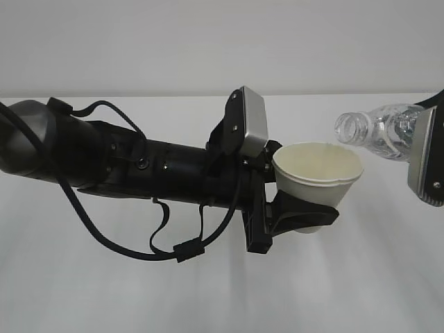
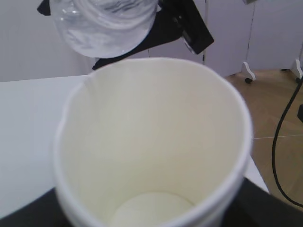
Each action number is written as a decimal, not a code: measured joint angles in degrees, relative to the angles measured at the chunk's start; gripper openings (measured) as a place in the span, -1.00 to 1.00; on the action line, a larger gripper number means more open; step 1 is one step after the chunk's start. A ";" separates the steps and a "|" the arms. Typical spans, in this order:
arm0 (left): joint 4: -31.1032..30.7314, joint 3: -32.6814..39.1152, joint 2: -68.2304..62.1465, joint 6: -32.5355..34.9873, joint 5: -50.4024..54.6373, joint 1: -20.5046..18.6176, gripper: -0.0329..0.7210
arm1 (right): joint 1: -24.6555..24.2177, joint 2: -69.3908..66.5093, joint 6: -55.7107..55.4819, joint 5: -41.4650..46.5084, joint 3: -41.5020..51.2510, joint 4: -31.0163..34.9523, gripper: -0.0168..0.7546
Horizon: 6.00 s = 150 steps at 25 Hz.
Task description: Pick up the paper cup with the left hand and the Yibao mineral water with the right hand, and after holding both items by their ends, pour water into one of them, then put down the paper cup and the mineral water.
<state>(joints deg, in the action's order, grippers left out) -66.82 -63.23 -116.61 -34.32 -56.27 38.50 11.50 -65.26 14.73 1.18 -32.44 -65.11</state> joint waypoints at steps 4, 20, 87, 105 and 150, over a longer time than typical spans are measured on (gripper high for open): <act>0.00 0.00 0.00 0.00 0.00 0.00 0.24 | 0.00 0.00 0.00 0.00 0.00 -0.37 0.25; 0.00 0.00 0.00 0.00 0.00 0.00 0.24 | 0.00 0.00 0.00 0.00 -1.11 -2.36 0.25; 0.21 0.00 0.00 0.00 0.13 2.48 0.24 | 0.00 0.00 -0.45 -0.44 -1.11 -10.72 0.25; 0.43 0.00 0.00 0.00 0.13 2.48 0.24 | 0.00 0.00 -0.79 -0.44 -1.11 -12.75 0.25; 0.86 0.00 0.00 -0.22 2.13 2.48 0.24 | 0.00 0.00 -1.03 -0.69 -1.11 -14.43 0.25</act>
<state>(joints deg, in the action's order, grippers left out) -65.96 -63.23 -116.61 -34.54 -54.14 40.98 11.50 -65.26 13.70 0.49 -33.56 -79.54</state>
